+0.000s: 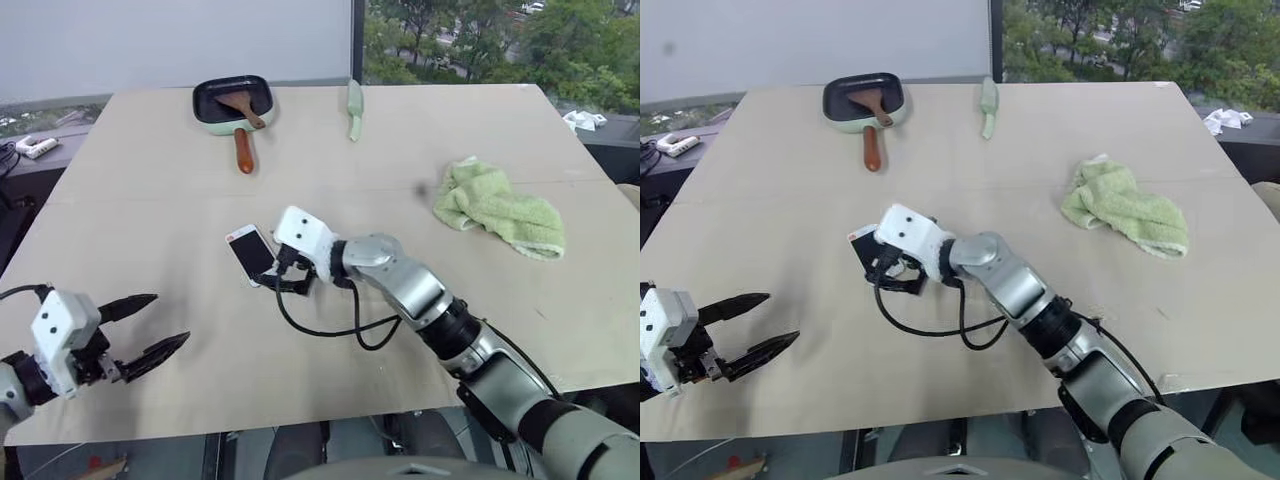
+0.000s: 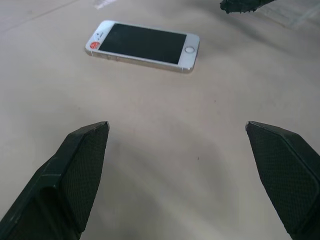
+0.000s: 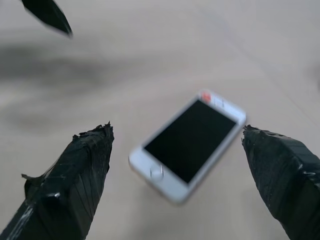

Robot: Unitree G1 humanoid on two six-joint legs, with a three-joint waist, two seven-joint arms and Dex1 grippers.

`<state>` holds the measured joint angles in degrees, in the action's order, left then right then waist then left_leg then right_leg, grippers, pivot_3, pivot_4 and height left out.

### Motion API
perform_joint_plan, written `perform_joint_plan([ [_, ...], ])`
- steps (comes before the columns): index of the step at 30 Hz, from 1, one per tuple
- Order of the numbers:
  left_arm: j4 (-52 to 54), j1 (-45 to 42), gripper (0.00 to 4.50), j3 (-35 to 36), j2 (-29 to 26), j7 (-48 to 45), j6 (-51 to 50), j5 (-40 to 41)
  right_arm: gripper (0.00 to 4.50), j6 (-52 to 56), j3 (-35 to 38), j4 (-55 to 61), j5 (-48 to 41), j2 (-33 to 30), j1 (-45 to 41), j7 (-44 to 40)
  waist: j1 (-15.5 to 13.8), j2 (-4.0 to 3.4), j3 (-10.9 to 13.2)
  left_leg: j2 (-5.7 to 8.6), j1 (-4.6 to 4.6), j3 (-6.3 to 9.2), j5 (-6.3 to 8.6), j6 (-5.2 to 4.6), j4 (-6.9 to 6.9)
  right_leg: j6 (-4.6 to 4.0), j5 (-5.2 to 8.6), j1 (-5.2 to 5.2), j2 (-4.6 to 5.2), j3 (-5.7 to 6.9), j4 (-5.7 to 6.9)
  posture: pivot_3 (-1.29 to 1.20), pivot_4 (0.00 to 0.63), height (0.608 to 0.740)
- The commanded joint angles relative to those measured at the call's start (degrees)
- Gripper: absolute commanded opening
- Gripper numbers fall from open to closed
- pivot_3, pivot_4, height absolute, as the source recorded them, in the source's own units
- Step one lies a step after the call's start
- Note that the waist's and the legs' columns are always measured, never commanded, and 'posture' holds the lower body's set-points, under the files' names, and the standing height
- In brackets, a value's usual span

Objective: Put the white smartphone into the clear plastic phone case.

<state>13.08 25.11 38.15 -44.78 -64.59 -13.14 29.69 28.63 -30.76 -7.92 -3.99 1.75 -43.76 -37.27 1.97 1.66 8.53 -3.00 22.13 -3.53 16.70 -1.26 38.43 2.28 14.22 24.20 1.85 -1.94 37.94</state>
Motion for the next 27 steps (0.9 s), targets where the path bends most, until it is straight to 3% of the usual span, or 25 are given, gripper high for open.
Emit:
perform_joint_plan([
  [1,0.3,-3.3,4.50,-3.4,-0.5,1.0,0.4,-0.4,4.45,1.1,4.4,5.3,-2.3,-4.2,1.1,-3.2,-0.2,0.00,0.0,0.04,-0.01,0.02,0.00,0.00,0.00,0.00,0.00,-0.02,0.05,0.03,0.01,0.00,0.150,0.740],
  [6,-7.7,-10.8,4.50,-8.1,-3.8,-1.7,3.1,-3.1,4.45,4.1,8.1,14.1,-5.5,-12.2,5.0,-6.9,-0.8,0.01,0.0,0.29,-0.03,0.31,-0.01,-0.01,0.05,-0.01,0.00,-0.13,0.15,0.17,-0.01,0.00,0.150,0.740],
  [10,-23.5,-25.7,4.50,-16.8,-7.9,-9.4,10.0,-7.3,4.45,10.1,15.2,28.3,-15.5,-22.6,13.4,-14.6,-1.6,-0.11,0.1,0.39,0.06,0.54,-0.03,0.03,0.02,-0.02,0.01,-0.17,0.05,0.53,-0.01,0.00,0.150,0.740],
  [13,-36.8,-37.5,4.50,-23.8,-9.1,-15.9,16.5,-11.6,4.45,13.2,19.0,35.4,-19.5,-28.9,20.2,-15.6,-1.7,-0.25,0.1,0.41,0.24,0.66,-0.03,0.04,0.02,-0.10,0.06,-0.18,0.03,0.81,-0.06,0.00,0.150,0.740],
  [21,-65.2,-60.5,4.50,-36.6,-8.0,-24.7,33.4,-23.2,4.45,18.4,29.4,44.6,-25.5,-37.8,32.9,-12.6,-1.3,-0.21,0.1,0.43,0.63,0.80,-0.03,0.02,0.19,-0.07,0.06,-0.01,-0.09,0.88,-0.10,0.00,0.150,0.740],
  [27,-73.8,-68.1,4.50,-42.0,-3.9,-23.5,44.5,-29.4,4.45,18.9,34.5,47.3,-27.8,-38.2,36.9,-8.8,-1.3,-0.19,0.1,0.43,0.69,0.84,-0.03,0.01,0.46,-0.04,0.04,-0.05,-0.06,0.88,0.00,0.00,0.150,0.740],
])
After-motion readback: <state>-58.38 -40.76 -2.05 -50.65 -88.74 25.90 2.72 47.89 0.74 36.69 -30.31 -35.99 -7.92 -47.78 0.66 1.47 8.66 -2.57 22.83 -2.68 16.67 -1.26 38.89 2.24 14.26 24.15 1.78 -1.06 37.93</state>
